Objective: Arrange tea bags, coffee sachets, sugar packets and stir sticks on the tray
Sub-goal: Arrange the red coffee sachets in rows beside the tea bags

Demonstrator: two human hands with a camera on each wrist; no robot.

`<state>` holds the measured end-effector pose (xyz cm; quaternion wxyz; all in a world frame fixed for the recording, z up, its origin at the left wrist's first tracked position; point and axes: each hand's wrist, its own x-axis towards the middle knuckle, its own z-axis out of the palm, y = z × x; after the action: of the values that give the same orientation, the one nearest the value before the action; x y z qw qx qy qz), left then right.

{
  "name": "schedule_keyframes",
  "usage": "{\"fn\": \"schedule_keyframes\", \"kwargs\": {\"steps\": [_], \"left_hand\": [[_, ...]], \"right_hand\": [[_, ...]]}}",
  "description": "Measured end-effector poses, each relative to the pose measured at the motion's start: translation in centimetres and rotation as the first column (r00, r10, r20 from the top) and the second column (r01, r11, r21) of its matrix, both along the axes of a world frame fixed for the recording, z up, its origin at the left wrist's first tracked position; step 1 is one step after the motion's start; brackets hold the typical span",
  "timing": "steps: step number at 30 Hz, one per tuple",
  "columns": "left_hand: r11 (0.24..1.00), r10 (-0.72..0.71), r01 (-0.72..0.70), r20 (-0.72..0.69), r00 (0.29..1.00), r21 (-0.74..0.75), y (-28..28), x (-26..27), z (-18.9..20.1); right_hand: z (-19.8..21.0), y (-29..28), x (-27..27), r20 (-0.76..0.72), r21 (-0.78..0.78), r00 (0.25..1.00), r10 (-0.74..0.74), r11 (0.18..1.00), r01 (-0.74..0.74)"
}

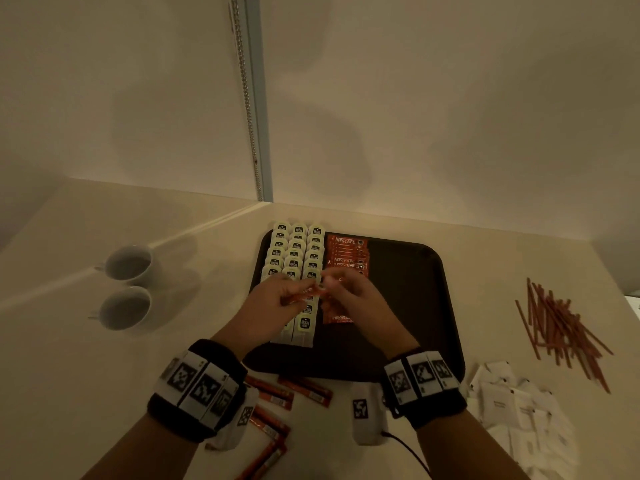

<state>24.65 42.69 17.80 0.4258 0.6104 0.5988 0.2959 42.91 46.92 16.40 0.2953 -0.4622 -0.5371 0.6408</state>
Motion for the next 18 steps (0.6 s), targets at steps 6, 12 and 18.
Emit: {"fn": "schedule_keyframes", "kwargs": {"steps": [6, 12, 18], "left_hand": [[0.978, 0.198, -0.208, 0.311, 0.929, -0.001, -0.5, -0.3, 1.0], [0.941, 0.317, -0.338, 0.437, 0.842, -0.031, -0.7, -0.6, 1.7], [0.93, 0.315, -0.366, 0.436, 0.843, 0.036, -0.8, -0.2, 2.5]], "right_hand": [[1.3, -0.2, -0.4, -0.071, 0.136, 0.989, -0.126, 0.981, 0.135], [2.3, -0.7, -0.3, -0.03, 0.18, 0.997, -0.069, 0.981, 0.073], [2.7, -0.7, -0.3, 0.024, 0.186, 1.0, -0.003, 0.983, -0.002]]}}
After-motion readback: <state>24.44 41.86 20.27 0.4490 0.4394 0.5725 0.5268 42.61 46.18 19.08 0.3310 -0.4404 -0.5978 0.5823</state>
